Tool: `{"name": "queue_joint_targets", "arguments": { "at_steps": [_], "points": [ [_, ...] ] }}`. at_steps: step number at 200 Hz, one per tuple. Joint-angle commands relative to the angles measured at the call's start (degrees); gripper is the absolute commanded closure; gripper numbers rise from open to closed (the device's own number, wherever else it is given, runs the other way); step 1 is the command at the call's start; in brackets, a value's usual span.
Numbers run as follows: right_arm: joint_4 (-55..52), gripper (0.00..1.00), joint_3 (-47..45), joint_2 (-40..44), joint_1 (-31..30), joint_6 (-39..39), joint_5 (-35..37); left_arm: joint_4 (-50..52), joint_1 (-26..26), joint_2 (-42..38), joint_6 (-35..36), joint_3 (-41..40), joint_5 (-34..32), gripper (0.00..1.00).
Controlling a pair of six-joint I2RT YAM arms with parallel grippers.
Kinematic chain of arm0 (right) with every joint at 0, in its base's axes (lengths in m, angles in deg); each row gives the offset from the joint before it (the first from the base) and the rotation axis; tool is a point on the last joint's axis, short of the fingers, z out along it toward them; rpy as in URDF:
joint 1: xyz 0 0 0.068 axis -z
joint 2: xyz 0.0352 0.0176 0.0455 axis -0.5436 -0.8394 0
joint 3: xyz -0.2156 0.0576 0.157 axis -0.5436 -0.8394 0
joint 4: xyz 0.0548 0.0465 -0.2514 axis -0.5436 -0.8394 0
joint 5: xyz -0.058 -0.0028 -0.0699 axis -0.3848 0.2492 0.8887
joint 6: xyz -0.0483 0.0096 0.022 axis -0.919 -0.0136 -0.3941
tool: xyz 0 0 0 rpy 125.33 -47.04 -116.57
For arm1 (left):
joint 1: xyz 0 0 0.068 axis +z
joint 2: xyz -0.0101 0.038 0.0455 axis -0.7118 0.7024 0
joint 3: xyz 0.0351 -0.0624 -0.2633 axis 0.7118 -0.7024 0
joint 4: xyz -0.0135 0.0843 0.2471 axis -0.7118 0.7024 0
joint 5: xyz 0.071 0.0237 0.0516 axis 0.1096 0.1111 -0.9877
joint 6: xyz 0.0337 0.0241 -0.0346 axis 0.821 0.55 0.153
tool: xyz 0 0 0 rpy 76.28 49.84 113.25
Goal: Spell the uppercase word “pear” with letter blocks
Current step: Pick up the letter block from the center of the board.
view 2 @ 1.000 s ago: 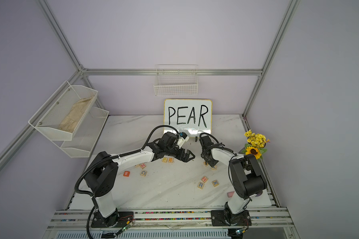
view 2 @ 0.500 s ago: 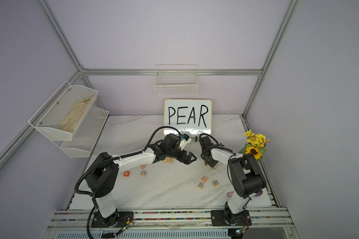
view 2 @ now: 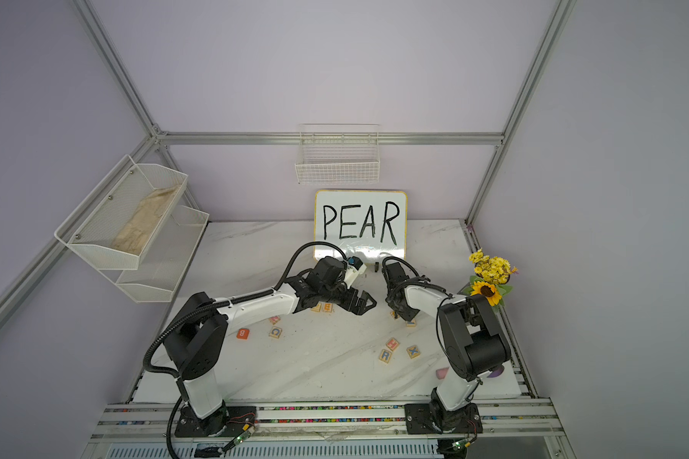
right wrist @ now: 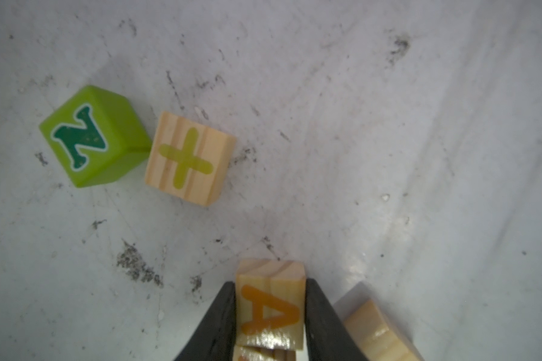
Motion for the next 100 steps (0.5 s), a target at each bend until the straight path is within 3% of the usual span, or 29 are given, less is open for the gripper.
{"name": "queue_joint_targets", "arguments": {
  "at_steps": [1, 47, 100],
  "points": [
    [-2.9, 0.62, -1.5, -0.7, 0.0, 0.1, 0.7, -0.7, 0.1, -1.9, 1.1, 2.0, -0.3, 0.00],
    [-3.2, 0.60, -1.8, 0.3, 0.0, 0.3, 1.3, -0.7, 0.1, -1.7, 1.0, 2.0, -0.5, 0.00],
    [-2.3, 0.70, -1.9, 1.5, 0.1, 0.0, 2.1, -0.6, 0.2, -2.2, 1.1, 1.6, -1.1, 0.00]
  ]
}}
